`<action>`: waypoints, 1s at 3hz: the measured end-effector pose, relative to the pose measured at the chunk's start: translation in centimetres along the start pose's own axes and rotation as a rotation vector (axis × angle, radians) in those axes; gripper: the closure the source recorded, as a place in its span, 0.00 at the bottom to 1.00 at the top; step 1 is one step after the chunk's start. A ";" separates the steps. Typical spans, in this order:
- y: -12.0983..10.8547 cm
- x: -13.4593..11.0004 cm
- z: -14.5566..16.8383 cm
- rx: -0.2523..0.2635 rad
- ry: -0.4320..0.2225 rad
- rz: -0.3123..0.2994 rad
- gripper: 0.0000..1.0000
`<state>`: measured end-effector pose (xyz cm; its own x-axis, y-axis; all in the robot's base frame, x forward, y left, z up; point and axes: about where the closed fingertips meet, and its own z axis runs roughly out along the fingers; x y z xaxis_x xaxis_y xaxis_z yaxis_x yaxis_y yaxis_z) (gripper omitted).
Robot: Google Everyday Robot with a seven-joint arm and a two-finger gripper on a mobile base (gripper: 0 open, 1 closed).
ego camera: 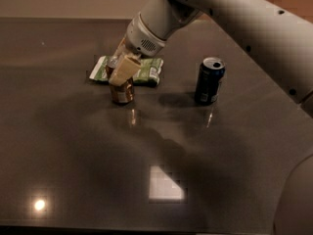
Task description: Move orange can near green jalapeno chip bag
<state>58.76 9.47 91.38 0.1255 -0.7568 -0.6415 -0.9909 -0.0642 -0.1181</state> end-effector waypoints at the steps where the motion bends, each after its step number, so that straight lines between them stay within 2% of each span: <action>1: -0.7 0.3 0.7 -0.003 -0.001 0.003 0.36; 2: -1.0 0.4 1.4 -0.011 -0.001 0.000 0.13; 3: -1.0 0.6 1.8 -0.024 0.008 -0.009 0.00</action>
Offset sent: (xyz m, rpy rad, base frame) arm 0.0158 0.0066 -0.0162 -0.0002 0.0085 0.0100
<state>59.89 10.25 89.69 0.1343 -0.7613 -0.6343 -0.9906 -0.0868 -0.1055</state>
